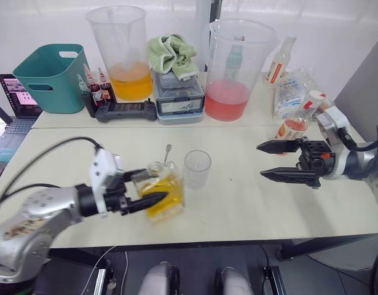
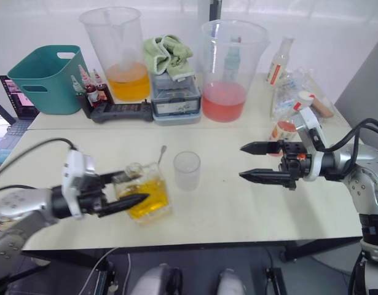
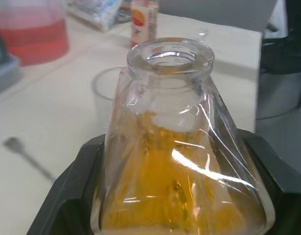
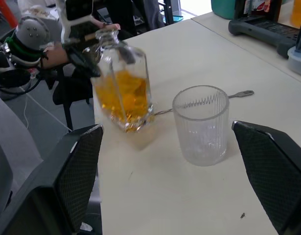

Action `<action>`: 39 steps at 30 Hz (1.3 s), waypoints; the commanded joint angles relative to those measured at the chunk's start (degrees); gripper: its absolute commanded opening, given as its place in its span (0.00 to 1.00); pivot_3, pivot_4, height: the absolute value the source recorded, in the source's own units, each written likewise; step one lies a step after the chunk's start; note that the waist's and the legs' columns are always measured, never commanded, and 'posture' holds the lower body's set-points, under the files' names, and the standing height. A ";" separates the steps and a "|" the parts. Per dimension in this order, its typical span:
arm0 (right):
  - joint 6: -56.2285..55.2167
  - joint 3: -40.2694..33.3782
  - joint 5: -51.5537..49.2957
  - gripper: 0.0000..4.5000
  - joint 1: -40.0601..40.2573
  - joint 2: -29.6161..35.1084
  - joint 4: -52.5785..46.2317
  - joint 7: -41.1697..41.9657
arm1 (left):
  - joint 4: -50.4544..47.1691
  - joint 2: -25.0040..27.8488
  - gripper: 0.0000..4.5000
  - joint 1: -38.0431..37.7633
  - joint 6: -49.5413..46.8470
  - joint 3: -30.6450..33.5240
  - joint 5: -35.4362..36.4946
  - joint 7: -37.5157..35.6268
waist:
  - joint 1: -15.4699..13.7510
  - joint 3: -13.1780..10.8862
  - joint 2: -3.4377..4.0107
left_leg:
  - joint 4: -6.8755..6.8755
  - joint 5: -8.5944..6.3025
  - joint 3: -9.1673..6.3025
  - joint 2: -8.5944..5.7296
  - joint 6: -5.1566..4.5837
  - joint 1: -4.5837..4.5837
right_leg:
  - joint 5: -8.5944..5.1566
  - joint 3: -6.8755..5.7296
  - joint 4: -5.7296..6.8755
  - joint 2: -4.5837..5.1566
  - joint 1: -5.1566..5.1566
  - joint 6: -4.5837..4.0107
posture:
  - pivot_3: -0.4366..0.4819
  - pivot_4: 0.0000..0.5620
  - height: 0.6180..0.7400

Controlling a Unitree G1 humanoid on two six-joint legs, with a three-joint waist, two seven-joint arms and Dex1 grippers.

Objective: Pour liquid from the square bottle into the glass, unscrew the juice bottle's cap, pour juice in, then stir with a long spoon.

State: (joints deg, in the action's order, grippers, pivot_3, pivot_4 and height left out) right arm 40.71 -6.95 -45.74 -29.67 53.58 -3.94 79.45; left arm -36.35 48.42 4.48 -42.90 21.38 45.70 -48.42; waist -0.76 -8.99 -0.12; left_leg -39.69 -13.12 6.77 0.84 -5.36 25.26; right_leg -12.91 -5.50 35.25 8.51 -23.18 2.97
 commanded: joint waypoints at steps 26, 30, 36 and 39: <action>3.86 -7.82 -5.89 0.99 8.97 -0.46 -13.99 -8.05 | 22.47 -6.34 0.62 29.15 12.56 -19.54 -29.45 16.05 | -1.41 -0.38 -0.63 | 0.00 0.03 0.09 -0.04 0.09 0.12 | 0.06 -0.06 -0.02 -0.06 -0.06 0.04 | 0.48 0.27 0.99; 3.99 -8.58 -6.24 0.99 10.06 -0.17 -15.05 -9.32 | 24.16 -5.31 0.62 31.06 22.44 -25.46 -37.06 12.89 | -1.55 -0.40 -0.65 | -0.01 0.04 0.08 -0.03 0.07 0.22 | 0.06 -0.09 -0.02 -0.05 -0.12 0.04 | 0.48 0.27 0.99; 3.46 -8.72 -5.59 0.99 11.86 -0.18 -16.24 -11.31 | 28.68 -8.34 0.62 35.36 30.53 -32.37 -47.51 14.89 | -1.95 -0.41 -0.67 | -0.09 0.03 0.07 -0.05 0.03 0.30 | 0.08 -0.12 -0.06 -0.04 -0.11 0.06 | 0.48 0.27 0.99; 3.64 -9.40 -6.05 0.99 12.40 0.05 -16.70 -11.80 | 29.30 -9.97 0.62 36.09 33.69 -33.52 -50.91 15.51 | -1.69 -0.41 -0.68 | -0.09 0.02 0.07 -0.04 0.00 0.30 | 0.09 -0.10 -0.06 -0.04 -0.12 0.07 | 0.48 0.27 0.99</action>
State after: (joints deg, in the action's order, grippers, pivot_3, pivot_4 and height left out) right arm 44.26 -14.05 -50.48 -17.05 52.57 -18.99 67.95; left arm -4.70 38.27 37.54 -13.45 -13.09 -3.00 -34.86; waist -2.45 -9.40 -0.79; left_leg -39.77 -13.10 6.84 0.80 -5.36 25.56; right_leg -12.82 -5.62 35.21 8.46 -23.31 3.04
